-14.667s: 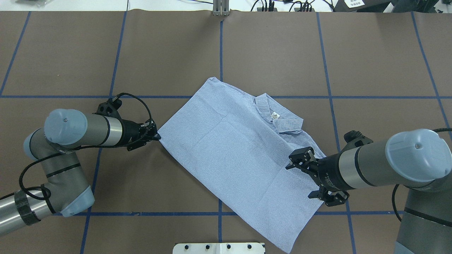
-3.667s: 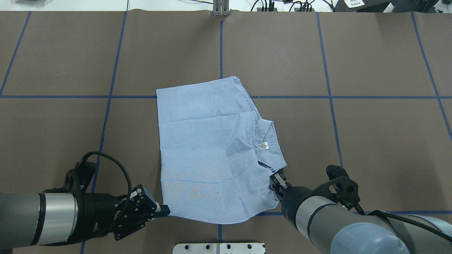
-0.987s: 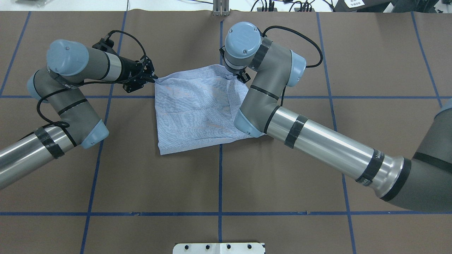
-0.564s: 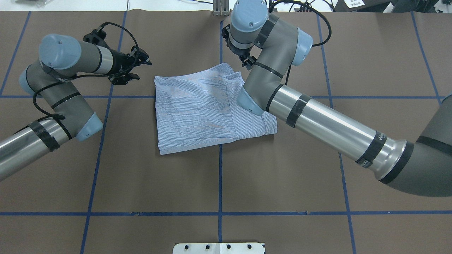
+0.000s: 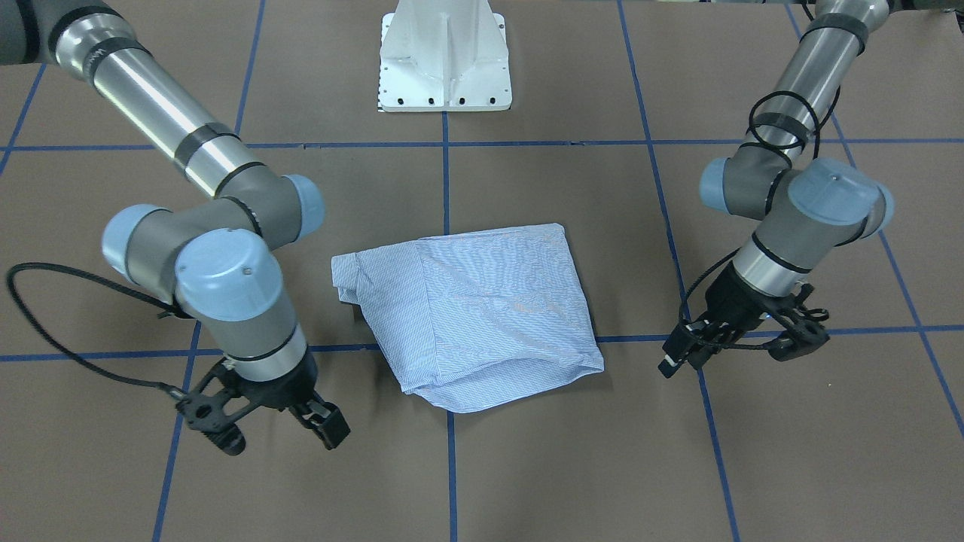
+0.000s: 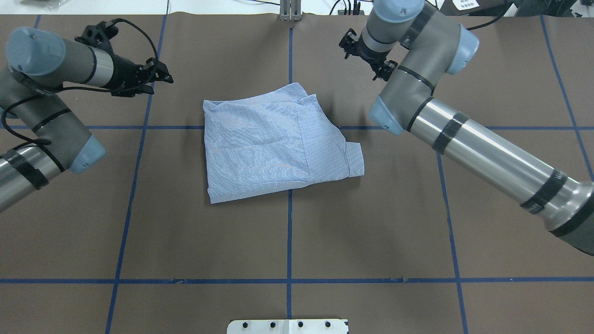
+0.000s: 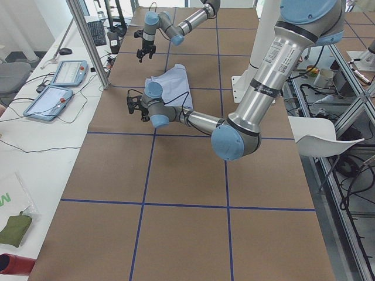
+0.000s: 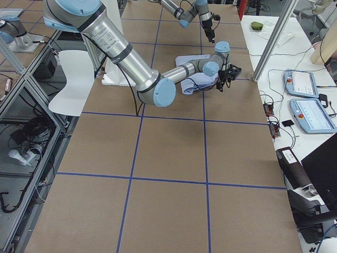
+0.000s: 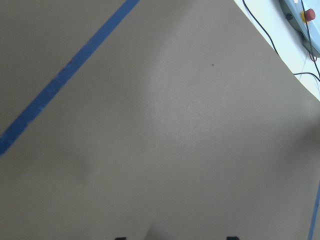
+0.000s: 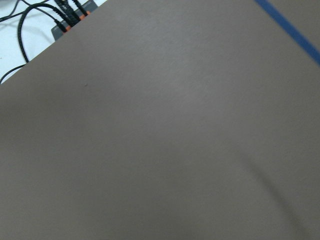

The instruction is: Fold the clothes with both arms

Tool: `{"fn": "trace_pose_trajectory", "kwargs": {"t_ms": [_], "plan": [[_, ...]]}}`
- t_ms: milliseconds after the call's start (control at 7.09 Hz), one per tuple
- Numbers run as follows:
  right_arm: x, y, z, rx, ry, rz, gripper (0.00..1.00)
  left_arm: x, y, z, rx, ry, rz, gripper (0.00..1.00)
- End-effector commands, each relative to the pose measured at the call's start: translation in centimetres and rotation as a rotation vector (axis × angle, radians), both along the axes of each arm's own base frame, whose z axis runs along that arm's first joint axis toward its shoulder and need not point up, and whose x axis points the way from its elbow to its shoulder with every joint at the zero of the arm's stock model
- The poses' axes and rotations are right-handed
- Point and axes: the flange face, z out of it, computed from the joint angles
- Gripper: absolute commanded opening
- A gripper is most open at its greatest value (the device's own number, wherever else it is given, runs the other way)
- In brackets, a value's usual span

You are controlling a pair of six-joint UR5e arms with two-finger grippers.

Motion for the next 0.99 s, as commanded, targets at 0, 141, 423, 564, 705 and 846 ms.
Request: {"fn": "trace_pose_trajectory", "kwargs": {"t_ms": [0,141,423,564,705,846], "plan": [[13.8,1.0,8.2,0.081,-0.026,-0.186,1.00,-8.6,1.6,5.4,0.243,-0.148,0.139,0.71],[19.8,1.0,11.9,0.122,-0.023,-0.247,1.00,-12.0,2.2,8.3,0.334,-0.226,0.184,0.71],[25.8,2.3,18.9,0.259,0.089,-0.425,1.00,-18.6,3.5,13.1,0.482,-0.337,0.283,0.99],[30.5,3.2,20.8,0.294,0.127,-0.509,1.00,-19.9,4.3,13.3,0.479,-0.315,0.290,1.00],[35.6,5.1,20.9,0.305,0.118,-0.562,1.00,-22.9,6.4,15.8,0.469,-0.256,0.341,1.00],[39.0,5.7,20.2,0.290,0.131,-0.598,1.00,-25.1,8.8,15.6,0.542,-0.251,0.377,1.00]]}}
